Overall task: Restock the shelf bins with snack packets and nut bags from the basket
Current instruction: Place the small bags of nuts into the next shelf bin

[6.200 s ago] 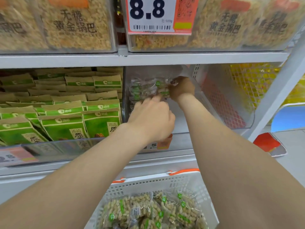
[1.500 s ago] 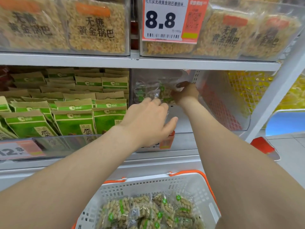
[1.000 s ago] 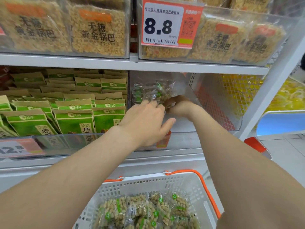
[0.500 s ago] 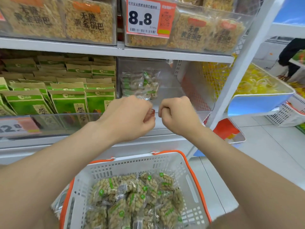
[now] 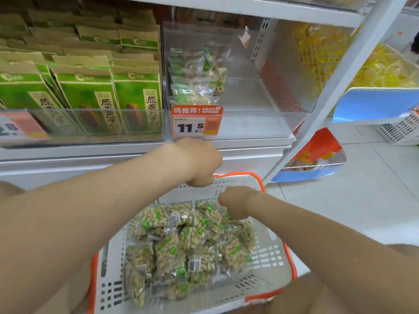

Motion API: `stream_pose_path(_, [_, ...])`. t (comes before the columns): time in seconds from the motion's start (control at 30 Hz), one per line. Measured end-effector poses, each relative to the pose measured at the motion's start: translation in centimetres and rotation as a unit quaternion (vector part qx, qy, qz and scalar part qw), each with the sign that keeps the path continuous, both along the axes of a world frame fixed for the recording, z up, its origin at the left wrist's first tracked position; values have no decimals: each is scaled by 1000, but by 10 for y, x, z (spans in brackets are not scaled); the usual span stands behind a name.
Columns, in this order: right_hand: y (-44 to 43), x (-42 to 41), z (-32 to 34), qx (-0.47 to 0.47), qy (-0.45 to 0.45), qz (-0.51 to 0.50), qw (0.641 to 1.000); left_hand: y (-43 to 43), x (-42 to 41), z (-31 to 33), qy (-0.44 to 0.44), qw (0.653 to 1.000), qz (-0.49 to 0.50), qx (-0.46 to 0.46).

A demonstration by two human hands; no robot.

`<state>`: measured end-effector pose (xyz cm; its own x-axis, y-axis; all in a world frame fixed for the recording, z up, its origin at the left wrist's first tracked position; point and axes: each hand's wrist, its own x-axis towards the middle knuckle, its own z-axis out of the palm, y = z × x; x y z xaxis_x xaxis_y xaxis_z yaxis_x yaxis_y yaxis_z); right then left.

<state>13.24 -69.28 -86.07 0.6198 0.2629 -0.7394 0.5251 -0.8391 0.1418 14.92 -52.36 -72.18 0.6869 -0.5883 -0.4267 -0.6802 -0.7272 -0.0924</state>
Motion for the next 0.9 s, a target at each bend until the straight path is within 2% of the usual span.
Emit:
stream_pose_path(0.2, [11, -6, -62, 29, 5, -102, 994, -13, 9, -22, 51, 998, 22, 29])
stream_pose_path(0.33, [13, -2, -82, 24, 89, -127, 988, -15, 11, -22, 51, 997, 25, 47])
stream_pose_path(0.4, [16, 1, -87, 43, 100, -124, 986, -13, 13, -22, 50, 997, 25, 49])
stream_pose_path(0.47, [19, 0, -91, 74, 78, -123, 987, -12, 14, -21, 47, 997, 25, 49])
stream_pose_path(0.6, [19, -1, -86, 138, -14, -182, 973, -9, 16, -16, 58, 997, 23, 52])
stream_pose_path(0.73, [22, -2, -43, 192, -58, -174, 964, -1, 16, -8, 38, 998, 33, 38])
stream_pose_path(0.8, [28, 1, -18, 245, -75, -158, 954, 7, 18, -8, 48, 997, 36, 40])
stream_pose_path(0.9, [37, 3, 26, 346, -107, -168, 917, 20, 18, 1, 65, 996, 59, 28])
